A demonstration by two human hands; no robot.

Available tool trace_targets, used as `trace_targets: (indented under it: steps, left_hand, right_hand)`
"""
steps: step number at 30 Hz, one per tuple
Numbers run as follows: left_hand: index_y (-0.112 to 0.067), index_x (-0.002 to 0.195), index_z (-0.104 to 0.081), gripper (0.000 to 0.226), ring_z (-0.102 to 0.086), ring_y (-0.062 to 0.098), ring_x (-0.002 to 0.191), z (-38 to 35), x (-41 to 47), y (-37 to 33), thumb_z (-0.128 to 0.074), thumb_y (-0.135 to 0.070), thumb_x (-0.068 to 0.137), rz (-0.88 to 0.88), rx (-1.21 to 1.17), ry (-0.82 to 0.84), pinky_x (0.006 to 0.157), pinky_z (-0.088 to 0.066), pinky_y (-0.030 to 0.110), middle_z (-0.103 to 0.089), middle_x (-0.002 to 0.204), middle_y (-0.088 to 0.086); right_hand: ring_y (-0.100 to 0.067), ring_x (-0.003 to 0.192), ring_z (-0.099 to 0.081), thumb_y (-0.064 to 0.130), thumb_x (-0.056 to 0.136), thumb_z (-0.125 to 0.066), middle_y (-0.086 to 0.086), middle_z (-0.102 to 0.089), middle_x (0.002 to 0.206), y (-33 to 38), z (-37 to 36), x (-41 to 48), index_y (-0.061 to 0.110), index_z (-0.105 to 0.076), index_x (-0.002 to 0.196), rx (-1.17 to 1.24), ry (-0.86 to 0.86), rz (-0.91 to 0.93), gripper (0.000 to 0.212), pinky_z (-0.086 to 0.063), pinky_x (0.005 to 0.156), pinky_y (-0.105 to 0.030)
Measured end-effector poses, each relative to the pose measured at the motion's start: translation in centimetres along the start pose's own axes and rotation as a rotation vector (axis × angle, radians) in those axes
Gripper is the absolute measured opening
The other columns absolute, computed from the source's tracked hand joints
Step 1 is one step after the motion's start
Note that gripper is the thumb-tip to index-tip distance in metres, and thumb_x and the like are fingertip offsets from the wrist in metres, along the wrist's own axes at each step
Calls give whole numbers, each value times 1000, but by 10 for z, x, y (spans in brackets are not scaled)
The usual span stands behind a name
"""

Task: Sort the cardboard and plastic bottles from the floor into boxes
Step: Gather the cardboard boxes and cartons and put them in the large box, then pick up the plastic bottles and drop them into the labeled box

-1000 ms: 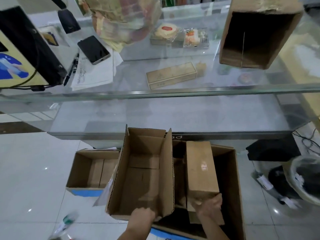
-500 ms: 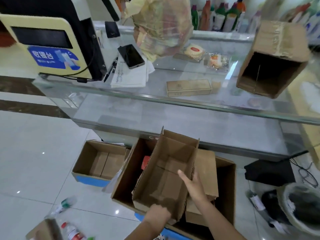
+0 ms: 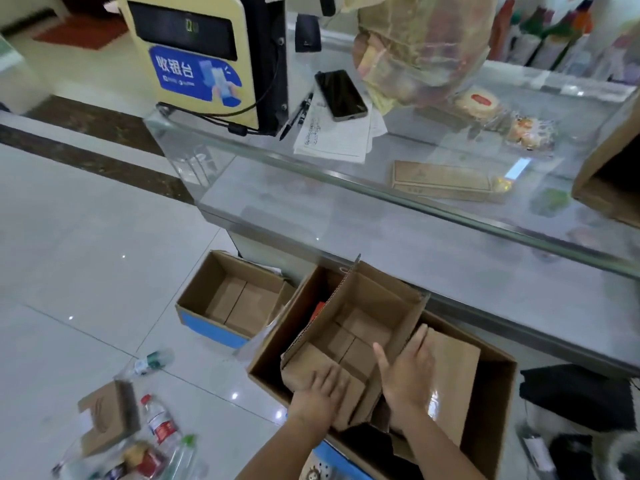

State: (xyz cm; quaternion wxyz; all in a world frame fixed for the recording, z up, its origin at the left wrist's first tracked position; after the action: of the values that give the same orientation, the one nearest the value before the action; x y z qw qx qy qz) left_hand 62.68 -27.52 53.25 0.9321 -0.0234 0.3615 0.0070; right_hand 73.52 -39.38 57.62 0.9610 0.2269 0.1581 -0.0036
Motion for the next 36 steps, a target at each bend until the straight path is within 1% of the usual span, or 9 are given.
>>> trace_targets:
  steps: [3,7,11,14,17,21,24,28,36]
  left_hand:
    - [-20,153,11,71,13,20,149,32,-21,21,-37,-28,101,129,-125,-204,119,3,38,16,160,2]
    - [-20,153,10,64,14,18,148,47,-69,55,-26,-38,103,276,-139,-371,119,8,37,14,160,0]
    - [-18,149,15,67,8,19,149,16,-149,89,-24,-43,102,578,-193,-530,122,3,41,17,156,0]
    - [-10,153,1,80,-29,24,143,-37,-213,114,-28,-47,88,766,-319,-587,117,-2,38,-25,154,5]
    - [-11,153,2,85,4,20,149,-96,-273,132,-28,-51,85,939,-405,-561,115,1,36,-17,159,4]
    - [-7,151,-20,79,-4,23,149,-157,-345,144,-28,-54,88,1113,-566,-558,118,10,33,-17,159,4]
    - [-2,147,-30,75,-17,26,145,-212,-384,152,-4,-53,99,1206,-647,-577,117,3,37,-18,158,7]
    - [-10,153,7,72,13,20,149,-297,-419,174,-7,-54,97,1308,-660,-706,119,7,39,14,161,4]
    - [-10,153,6,69,14,19,149,-478,-376,219,2,-52,99,1451,-728,-758,117,1,39,4,162,5]
  right_hand:
    - [-26,144,-25,61,93,-18,-12,-25,156,25,15,-8,7,-22,150,-284,-49,320,79,-15,116,-41]
    - [-28,133,-46,59,93,3,-13,-46,144,63,7,-30,6,-45,139,-421,60,582,85,-18,109,-45]
    - [-27,129,-51,59,94,-6,-15,-52,140,122,-20,-77,4,-45,138,-485,138,889,80,-17,110,-45]
    - [-29,126,-54,60,89,-22,-15,-53,138,162,-49,-128,3,-42,136,-483,159,1109,76,-8,113,-44]
    - [-28,129,-48,56,82,-31,-13,-54,138,194,-76,-182,4,-40,137,-489,165,1273,76,-10,112,-44]
    - [-26,130,-46,57,91,-21,-13,-54,138,224,-125,-251,5,-39,137,-544,280,1410,72,-6,113,-42]
    - [-28,125,-54,57,95,-2,-13,-55,136,244,-165,-298,3,-52,133,-621,355,1472,82,-5,112,-43]
    - [-27,130,-47,59,96,-2,-13,-54,137,262,-238,-349,2,-53,132,-692,383,1556,84,-5,113,-41]
    - [-27,129,-50,60,95,-4,-15,-49,142,260,-426,-363,0,-42,138,-848,507,1649,82,6,117,-39]
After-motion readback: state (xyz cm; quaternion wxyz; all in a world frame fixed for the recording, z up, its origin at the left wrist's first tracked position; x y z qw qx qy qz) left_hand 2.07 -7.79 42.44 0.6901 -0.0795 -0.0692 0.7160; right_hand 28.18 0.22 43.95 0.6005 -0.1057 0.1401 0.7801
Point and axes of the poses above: each hand's wrist, its own x-axis towards the middle knuckle, its own z-axis out of the back of the hand, y = z × x, the point moved 3 cm from there along x, towards the middle knuckle
